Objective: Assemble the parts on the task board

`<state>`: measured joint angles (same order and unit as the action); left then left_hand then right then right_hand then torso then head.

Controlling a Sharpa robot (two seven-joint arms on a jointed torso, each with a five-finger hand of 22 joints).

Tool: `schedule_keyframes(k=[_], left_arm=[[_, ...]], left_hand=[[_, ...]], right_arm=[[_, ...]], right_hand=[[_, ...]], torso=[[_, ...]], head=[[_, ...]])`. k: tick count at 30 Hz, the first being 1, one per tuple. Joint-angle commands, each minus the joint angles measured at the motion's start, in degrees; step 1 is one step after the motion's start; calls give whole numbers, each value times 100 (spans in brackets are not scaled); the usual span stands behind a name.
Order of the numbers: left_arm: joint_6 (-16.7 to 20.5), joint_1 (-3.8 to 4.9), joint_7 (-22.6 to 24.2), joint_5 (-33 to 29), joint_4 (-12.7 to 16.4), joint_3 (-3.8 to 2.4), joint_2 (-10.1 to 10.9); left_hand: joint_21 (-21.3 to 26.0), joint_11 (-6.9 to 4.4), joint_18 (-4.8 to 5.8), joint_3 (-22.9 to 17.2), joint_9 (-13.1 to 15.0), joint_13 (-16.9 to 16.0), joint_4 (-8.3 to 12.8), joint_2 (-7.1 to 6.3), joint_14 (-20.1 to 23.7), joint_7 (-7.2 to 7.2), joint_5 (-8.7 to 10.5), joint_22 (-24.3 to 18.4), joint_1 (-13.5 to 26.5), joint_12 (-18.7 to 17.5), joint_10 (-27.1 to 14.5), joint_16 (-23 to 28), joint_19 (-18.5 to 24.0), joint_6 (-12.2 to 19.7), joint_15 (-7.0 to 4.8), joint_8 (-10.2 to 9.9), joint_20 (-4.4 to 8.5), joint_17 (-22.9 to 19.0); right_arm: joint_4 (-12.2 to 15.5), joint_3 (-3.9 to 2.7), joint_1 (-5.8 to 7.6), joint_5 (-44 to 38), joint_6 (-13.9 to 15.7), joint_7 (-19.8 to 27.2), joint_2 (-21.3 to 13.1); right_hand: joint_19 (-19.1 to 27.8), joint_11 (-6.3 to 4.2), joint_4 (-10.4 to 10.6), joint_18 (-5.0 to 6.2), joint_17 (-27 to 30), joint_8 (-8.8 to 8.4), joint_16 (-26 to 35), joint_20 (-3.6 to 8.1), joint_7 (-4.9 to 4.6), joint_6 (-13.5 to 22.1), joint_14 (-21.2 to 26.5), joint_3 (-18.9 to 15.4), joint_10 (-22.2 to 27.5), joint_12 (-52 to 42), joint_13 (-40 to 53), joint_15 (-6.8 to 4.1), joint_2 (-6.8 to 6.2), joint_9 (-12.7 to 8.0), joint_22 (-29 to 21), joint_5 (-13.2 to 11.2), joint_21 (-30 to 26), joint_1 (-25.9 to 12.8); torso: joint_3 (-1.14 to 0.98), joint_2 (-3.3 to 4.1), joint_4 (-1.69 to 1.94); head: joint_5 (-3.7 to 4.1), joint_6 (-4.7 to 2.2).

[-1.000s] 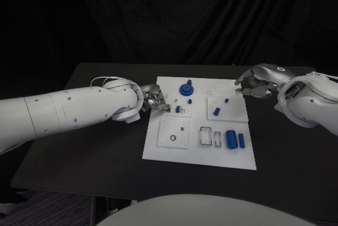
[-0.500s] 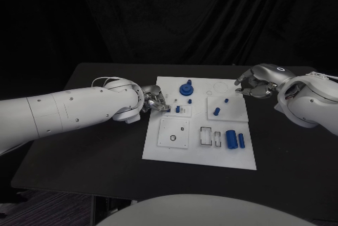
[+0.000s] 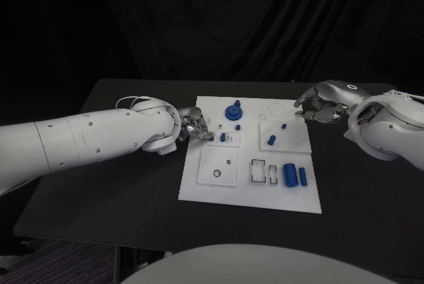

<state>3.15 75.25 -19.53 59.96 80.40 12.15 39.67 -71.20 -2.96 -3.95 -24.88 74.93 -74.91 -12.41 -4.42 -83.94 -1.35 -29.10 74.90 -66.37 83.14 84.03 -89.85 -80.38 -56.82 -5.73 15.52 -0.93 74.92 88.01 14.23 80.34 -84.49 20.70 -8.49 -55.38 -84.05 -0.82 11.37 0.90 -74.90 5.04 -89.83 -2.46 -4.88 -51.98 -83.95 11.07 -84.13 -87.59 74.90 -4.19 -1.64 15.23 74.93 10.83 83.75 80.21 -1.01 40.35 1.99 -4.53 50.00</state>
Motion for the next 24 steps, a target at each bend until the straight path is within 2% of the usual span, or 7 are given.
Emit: schedule_keyframes(k=[1, 9, 15, 19, 24], left_arm=[[104, -22, 153, -20, 22, 4, -2], [123, -25, 151, -20, 9, 4, 2], [126, -26, 144, -20, -5, 4, 1], [88, -27, 129, -20, -9, 4, -6], [23, -30, 100, -20, -16, 4, -18]], left_hand=[[28, -5, -74, -35, 93, -886, 71, 45, -606, 39, 12, 550, -24, -31, 170, -15, 28, -22, -1, -28, 16, 1508], [22, -5, -72, -36, 93, -888, 74, 47, -606, 39, 10, 554, -27, -29, 171, -15, 25, -23, -1, -28, 16, 1508], [26, -5, -73, -38, 93, -883, 77, 53, -606, 39, 4, 553, -30, -35, 168, -15, 26, -28, -1, -27, 16, 1508], [26, -5, -73, -38, 93, -883, 77, 53, -606, 39, 4, 553, -30, -35, 168, -15, 26, -28, -1, -27, 16, 1508], [35, -4, -75, -38, 92, -875, 79, 57, -606, 38, -3, 549, -32, -43, 162, -15, 30, -33, -2, -26, 16, 1508]], right_arm=[[-1, -4, -14, -12, -20, -96, -11], [-3, -4, -18, -12, -23, -96, -1], [-6, -4, -20, -12, -28, -101, -5], [-7, -4, -21, -12, -31, -103, -3], [-7, -4, -22, -12, -32, -103, -1]], right_hand=[[-227, 27, -23, 81, -1510, -28, -17, -9, 0, -42, -605, 8, -314, 20, 1155, 26, 46, -8, 1281, 22, -23, -9], [-227, 28, -28, 81, -1510, -30, -17, -8, -2, -44, -605, 11, -309, 25, 1148, 26, 48, -9, 1281, 22, -23, -8], [-227, 28, -28, 81, -1510, -30, -17, -8, -2, -44, -605, 11, -309, 25, 1148, 26, 48, -9, 1281, 22, -23, -8], [-227, 28, -28, 81, -1510, -30, -17, -8, -2, -44, -605, 11, -309, 25, 1148, 26, 48, -9, 1281, 22, -23, -8], [-218, 28, -33, 85, -1510, -32, -17, -8, -3, -46, -605, 15, -300, 35, 1136, 26, 51, -10, 1275, 22, -40, -7]], torso=[[0, 1, 1], [2, -1, -3], [4, -5, 10], [-1, -3, -5], [1, -2, 1]], head=[[-15, 0], [-10, 0], [-9, 0], [-22, 0], [-19, 0]])
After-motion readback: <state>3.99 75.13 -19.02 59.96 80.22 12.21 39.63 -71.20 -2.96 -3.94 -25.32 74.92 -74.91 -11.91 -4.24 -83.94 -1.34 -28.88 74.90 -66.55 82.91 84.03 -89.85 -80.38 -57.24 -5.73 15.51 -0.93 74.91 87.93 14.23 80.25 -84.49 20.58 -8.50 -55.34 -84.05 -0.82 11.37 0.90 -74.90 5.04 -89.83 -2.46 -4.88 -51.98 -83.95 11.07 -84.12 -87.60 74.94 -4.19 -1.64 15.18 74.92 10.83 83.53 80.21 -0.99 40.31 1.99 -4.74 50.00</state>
